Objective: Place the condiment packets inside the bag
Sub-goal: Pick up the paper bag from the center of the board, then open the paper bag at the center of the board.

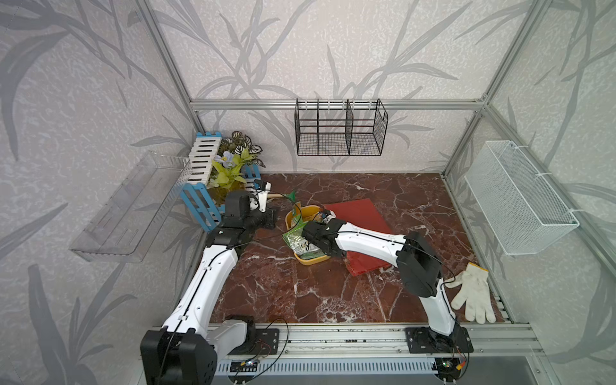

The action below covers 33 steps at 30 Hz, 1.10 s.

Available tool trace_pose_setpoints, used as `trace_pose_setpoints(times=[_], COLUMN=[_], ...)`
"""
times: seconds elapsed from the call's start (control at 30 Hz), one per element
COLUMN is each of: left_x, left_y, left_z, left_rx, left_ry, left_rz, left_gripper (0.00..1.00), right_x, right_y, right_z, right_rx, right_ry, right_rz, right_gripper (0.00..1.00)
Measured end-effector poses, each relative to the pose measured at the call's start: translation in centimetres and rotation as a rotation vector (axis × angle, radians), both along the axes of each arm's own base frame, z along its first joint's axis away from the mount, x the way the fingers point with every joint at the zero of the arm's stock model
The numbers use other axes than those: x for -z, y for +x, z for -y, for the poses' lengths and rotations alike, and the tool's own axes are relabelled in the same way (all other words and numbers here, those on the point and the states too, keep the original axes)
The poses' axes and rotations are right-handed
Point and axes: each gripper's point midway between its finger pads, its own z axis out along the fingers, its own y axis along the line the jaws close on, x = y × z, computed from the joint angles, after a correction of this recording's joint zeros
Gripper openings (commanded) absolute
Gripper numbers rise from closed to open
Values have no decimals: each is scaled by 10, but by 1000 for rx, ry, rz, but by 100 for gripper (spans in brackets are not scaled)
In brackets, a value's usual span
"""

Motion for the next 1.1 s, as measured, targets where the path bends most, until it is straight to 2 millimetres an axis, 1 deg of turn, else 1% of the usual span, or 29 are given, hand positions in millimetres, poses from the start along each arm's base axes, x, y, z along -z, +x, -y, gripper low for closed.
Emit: trace_pose_setpoints(times=[0.03, 0.07, 0.13, 0.2, 0.23, 0.3, 0.33, 0.37, 0.4, 0.47, 0.53, 0.57, 0.63, 0.67, 0.7, 0.77, 0.93, 1.0, 1.1], left_x=[-1, -2, -4, -7, -9, -13, -15, -17, -20, -24, -30, -33, -38, -40, -41, -43, -41, -41, -46], left_y=[0, -1, -2, -3, -4, -5, -5, -6, -6, -7, -9, -11, -16, -17, -18, -19, -20, -22, -26], left_z=[0, 0, 0, 0, 0, 0, 0, 2, 5, 12, 31, 43, 70, 81, 93, 111, 147, 158, 166], left_rx=[0, 1, 0, 0, 0, -3, -3, 0, 5, 18, 61, 91, 158, 187, 219, 266, 339, 366, 398], left_ry=[0, -1, -2, -3, -4, -12, -16, -20, -29, -33, -37, -38, -45, -51, -53, -58, -45, -44, -58], left_rz=[2, 5, 11, 21, 26, 34, 40, 45, 50, 58, 67, 71, 74, 73, 71, 68, 52, 45, 51], left_gripper=[20, 20, 20, 21, 26, 41, 47, 54, 65, 76, 88, 93, 99, 100, 100, 100, 100, 100, 100], right_x=[1, 1, 0, -2, -6, -19, -30, -44, -59, -95, -130, -143, -165, -172, -176, -178, -165, -161, -161], right_y=[2, 3, 7, 8, 8, 7, 5, 3, 2, -2, -7, -11, -16, -18, -20, -21, -25, -27, -29], right_z=[1, 1, 2, 2, 2, 4, 7, 10, 12, 17, 24, 28, 36, 37, 39, 40, 39, 39, 41], right_rx=[5, 9, 19, 24, 23, 26, 29, 33, 37, 41, 46, 50, 60, 64, 69, 75, 80, 80, 83], right_ry=[6, 12, 22, 32, 39, 69, 93, 124, 160, 255, 365, 410, 487, 516, 541, 571, 583, 587, 602], right_rz=[0, 3, 13, 24, 31, 56, 74, 96, 122, 188, 259, 288, 333, 347, 358, 364, 332, 318, 321], right_gripper=[37, 28, 14, 9, 7, 3, 0, 0, 0, 0, 0, 0, 0, 0, 0, 0, 0, 0, 0])
